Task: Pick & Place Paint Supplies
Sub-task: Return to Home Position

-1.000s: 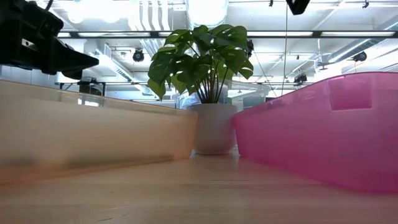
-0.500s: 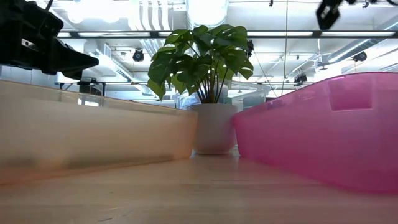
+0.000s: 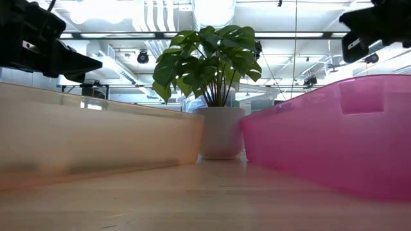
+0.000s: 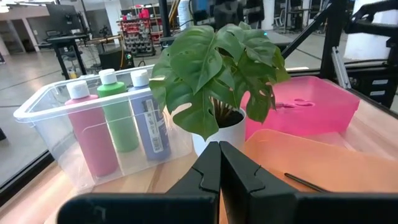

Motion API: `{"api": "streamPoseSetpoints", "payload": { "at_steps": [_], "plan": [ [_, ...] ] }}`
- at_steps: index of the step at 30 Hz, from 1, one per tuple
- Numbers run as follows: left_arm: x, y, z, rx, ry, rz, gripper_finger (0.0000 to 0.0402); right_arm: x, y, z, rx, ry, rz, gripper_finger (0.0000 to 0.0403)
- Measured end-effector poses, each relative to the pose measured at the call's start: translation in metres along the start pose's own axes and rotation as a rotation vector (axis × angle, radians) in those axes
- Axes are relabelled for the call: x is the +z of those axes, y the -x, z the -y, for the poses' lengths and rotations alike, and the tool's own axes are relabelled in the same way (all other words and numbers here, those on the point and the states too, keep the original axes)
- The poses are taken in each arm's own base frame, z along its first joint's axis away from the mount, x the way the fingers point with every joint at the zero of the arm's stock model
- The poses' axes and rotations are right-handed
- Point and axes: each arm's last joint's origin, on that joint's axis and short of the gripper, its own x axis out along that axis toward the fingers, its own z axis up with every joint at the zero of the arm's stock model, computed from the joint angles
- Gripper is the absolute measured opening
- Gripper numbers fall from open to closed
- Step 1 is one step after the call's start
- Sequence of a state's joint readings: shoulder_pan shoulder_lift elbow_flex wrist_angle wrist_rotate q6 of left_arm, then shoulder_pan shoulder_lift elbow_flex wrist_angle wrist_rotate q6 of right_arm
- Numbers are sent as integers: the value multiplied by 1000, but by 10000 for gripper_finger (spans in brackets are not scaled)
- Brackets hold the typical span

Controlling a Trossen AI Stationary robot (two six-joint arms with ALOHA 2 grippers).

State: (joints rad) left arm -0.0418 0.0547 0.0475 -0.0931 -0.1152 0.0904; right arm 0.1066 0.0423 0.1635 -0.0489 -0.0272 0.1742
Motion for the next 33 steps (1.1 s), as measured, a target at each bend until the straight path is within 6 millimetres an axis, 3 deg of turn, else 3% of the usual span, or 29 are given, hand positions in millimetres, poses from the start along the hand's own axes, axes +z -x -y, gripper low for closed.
{"api": "streamPoseSetpoints", "payload": {
  "at_steps": [11, 25, 33],
  "plan": [
    [-1, -1, 0, -5, -2, -13, 6, -42, -5, 8, -9, 56, -73, 8],
    [-2, -1, 0, -5, -2, -21, 6, -48, -9, 10, -56, 66, -124, 8],
    [-2, -1, 0, -5, -1, -21, 6, -53, -12, 11, -79, -127, -174, 8]
  ]
}}
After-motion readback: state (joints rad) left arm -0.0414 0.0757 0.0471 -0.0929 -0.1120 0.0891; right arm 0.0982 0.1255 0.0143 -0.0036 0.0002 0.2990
